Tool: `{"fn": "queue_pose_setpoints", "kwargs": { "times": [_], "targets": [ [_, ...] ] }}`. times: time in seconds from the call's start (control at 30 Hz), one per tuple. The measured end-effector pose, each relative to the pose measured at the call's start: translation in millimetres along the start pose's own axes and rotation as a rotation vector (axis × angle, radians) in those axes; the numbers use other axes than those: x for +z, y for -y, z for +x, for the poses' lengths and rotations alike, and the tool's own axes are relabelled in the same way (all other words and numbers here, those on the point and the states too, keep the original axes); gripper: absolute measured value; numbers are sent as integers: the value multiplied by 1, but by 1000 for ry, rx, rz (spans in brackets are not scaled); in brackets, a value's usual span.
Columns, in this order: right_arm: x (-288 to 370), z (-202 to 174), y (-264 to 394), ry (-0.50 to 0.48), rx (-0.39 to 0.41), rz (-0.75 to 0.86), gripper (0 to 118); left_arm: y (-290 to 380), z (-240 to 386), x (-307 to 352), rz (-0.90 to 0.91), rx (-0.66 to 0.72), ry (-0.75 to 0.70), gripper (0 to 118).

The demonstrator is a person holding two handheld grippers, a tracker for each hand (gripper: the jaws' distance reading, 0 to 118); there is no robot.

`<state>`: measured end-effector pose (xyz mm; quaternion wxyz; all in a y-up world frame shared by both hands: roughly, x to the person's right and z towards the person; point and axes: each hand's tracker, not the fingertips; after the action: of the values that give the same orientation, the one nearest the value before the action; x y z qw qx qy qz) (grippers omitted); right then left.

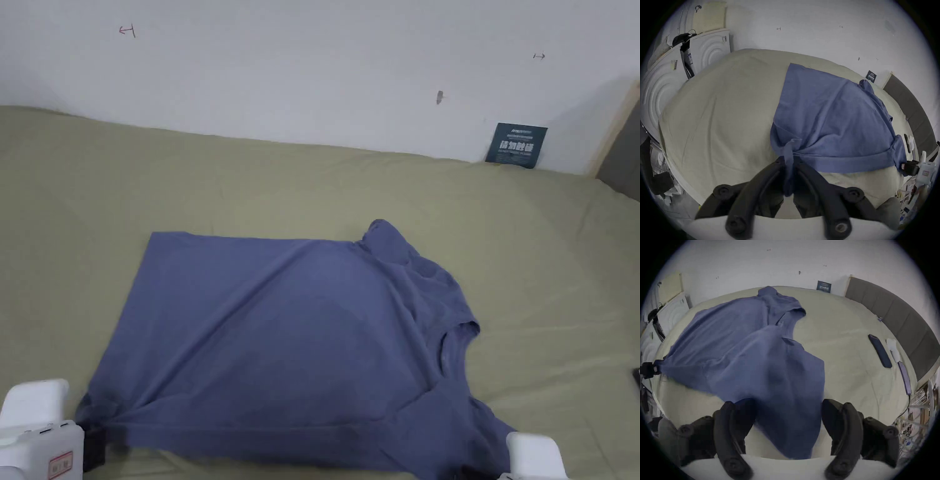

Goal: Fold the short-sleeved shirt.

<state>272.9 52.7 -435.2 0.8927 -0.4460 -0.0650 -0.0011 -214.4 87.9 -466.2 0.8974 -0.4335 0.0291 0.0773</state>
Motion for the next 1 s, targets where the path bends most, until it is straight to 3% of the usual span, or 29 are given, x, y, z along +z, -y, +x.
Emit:
{"fn": "queue_pose_setpoints", "kwargs": {
  "times": [0.03, 0.1, 0.13, 0.2, 0.53, 0.7, 0.9, 1.0],
  "targets": [
    [-3, 1, -1, -18, 0, -17, 64, 1, 0, -1, -2, 0, 0, 8],
    [8, -3, -4, 0, 50, 10, 12, 2, -4, -7, -10, 0, 4, 8],
    [18, -7, -7, 17, 88, 47, 10, 2, -4, -7, -12, 1, 4, 8],
    [30, -14, -8, 52, 123, 82, 10, 3, -4, -5, -10, 4, 7, 8],
    [63, 6, -33, -56, 56, 82, 10, -12, -5, 9, -12, -22, 20, 8],
    [55, 14, -75, -82, 106, 99, 10, -52, 1, 10, 13, -84, 46, 8],
    [25, 10, -135, -91, 232, 103, 10, -109, 8, -16, -27, -201, 59, 8],
    [-2, 9, -169, -106, 234, 70, 10, -134, 15, -38, -69, -259, 56, 8]
  ]
}}
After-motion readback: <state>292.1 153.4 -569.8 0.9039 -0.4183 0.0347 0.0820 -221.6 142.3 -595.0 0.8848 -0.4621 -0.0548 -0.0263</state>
